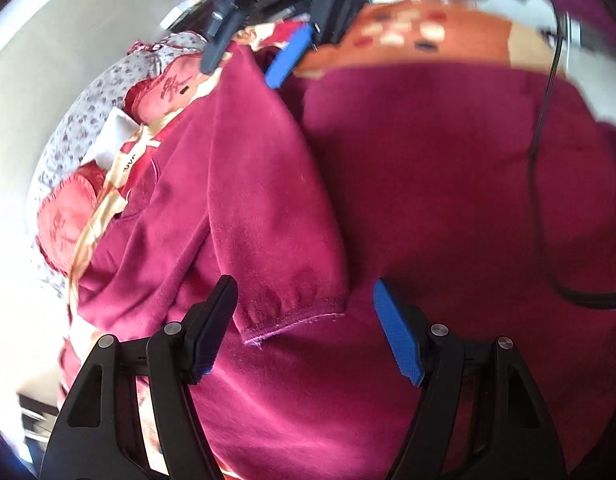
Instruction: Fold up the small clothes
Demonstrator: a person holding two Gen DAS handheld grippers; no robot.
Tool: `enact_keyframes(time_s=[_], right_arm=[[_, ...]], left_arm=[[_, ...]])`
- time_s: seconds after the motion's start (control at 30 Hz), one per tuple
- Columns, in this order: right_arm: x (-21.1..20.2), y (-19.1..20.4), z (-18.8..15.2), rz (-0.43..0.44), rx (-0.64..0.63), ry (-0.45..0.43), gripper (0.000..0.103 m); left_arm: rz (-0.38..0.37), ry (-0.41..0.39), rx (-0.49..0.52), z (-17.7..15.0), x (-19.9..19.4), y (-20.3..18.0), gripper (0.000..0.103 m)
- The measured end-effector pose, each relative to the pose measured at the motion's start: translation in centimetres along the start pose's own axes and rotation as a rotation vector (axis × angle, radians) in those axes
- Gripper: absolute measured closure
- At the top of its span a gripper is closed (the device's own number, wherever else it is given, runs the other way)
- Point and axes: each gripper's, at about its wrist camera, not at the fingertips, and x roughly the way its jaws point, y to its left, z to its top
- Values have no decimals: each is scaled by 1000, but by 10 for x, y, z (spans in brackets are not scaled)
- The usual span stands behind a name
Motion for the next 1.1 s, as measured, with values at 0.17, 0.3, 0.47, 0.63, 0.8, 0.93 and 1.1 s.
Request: enact_keyframes(time_s=[0.17,0.3,0.47,0.63,0.8,0.93,1.1], right_arm=[[-1,-4,1,-7,9,-13,45],[-8,-7,1,-14,20,-32,45],[-13,-8,1,-27,22,-37,45],[-20,-3,5,-32,5,-61,45],[-29,2,15,-37,-14,-106,45],[-29,8,28,-128,-63,-134,45],[-29,17,35,-405,-178,-189,45]], left_arm=[[-47,-17,-18,8,11,10,32],[-167,1,-150,6,23,35,67],[-246,1,-325,3,17,53,94],[-236,-92,-549,7,-10,107,96],[-201,-154,-793,-1,-24,183,96],[-141,-144,-1013,-20,-9,246,96],[-208,-46,-1257,-65,33,286,96]])
